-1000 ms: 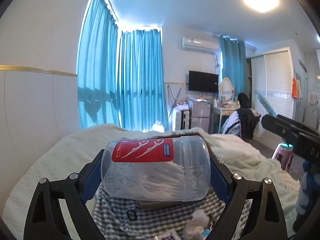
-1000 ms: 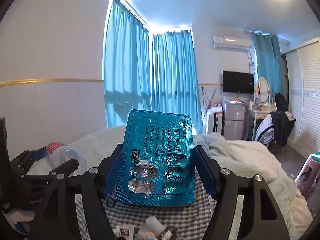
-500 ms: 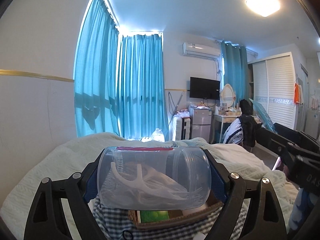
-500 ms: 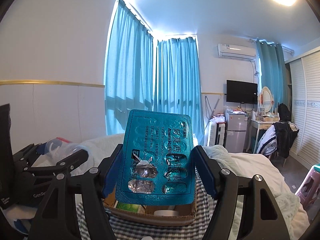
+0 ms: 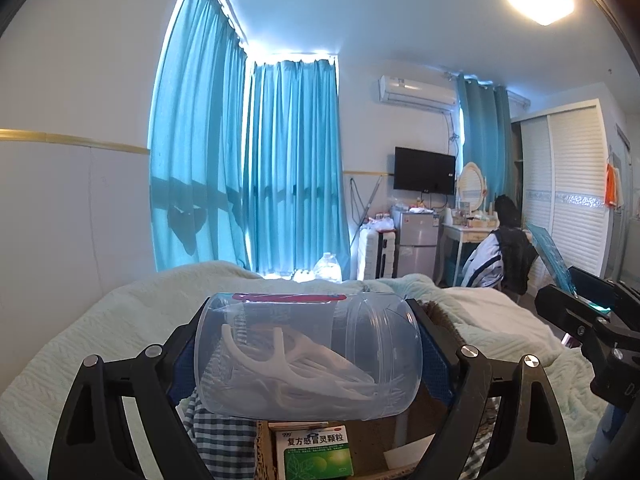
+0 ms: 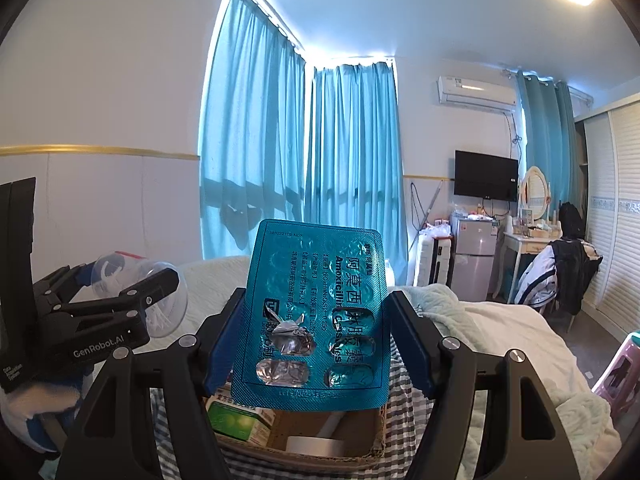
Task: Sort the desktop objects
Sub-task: 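Lift the floss container and blister pack and carry both over the cardboard box, then open both grippers to drop the floss container and blister pack into the box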
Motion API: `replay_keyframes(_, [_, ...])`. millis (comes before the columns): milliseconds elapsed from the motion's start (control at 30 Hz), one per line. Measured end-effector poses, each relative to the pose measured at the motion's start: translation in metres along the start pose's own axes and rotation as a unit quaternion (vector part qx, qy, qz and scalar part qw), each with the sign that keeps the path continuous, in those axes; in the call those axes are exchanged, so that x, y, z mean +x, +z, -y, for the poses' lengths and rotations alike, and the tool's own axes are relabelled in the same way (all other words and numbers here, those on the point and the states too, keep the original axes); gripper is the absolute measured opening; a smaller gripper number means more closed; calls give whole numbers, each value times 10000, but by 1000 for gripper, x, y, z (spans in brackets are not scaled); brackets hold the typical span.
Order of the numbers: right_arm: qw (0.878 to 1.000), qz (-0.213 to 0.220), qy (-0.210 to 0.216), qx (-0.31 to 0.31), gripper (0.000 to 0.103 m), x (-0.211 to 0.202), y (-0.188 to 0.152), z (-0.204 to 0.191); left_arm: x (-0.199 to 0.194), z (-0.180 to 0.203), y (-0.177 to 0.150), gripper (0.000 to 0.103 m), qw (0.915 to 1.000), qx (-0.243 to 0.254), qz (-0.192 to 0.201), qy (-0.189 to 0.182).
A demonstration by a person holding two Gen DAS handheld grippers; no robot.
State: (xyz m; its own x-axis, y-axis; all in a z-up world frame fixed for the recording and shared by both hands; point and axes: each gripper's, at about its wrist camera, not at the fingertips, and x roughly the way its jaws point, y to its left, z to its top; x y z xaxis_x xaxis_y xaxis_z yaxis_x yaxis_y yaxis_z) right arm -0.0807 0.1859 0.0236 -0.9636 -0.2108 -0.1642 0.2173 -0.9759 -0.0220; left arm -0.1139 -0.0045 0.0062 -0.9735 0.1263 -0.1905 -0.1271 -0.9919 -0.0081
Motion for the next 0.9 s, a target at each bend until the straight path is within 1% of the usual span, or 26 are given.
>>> replay_keyframes(233, [9996, -258, 65, -87, 69, 40, -19, 4, 40, 11, -23, 90, 9994, 140, -304, -26])
replay_keyframes(400, [9978, -648, 135, -74, 69, 78, -43, 8, 73, 13, -46, 90, 9974, 191, -693, -33])
replay_keyframes(467, [9968, -788, 143, -46, 69, 89, -54, 12, 86, 12, -54, 90, 9961, 134, -868, -45])
replay_keyframes(633, [9930, -1169, 134, 46, 69, 119, -81, 21, 106, 13, -67, 90, 9933, 42, -1156, -71])
replay_keyframes(800, [9893, -1456, 90, 59, 69, 132, -100, 24, 121, 12, -74, 91, 9899, -23, -1418, -50])
replay_keyframes(833, [9887, -1498, 73, 75, 70, 134, -102, 25, 122, 11, -75, 91, 9894, -47, -1449, -55])
replay_keyframes(900, [9874, -1580, -5, 123, 82, 138, -106, 28, 121, 9, -73, 94, 9898, -79, -1419, -49])
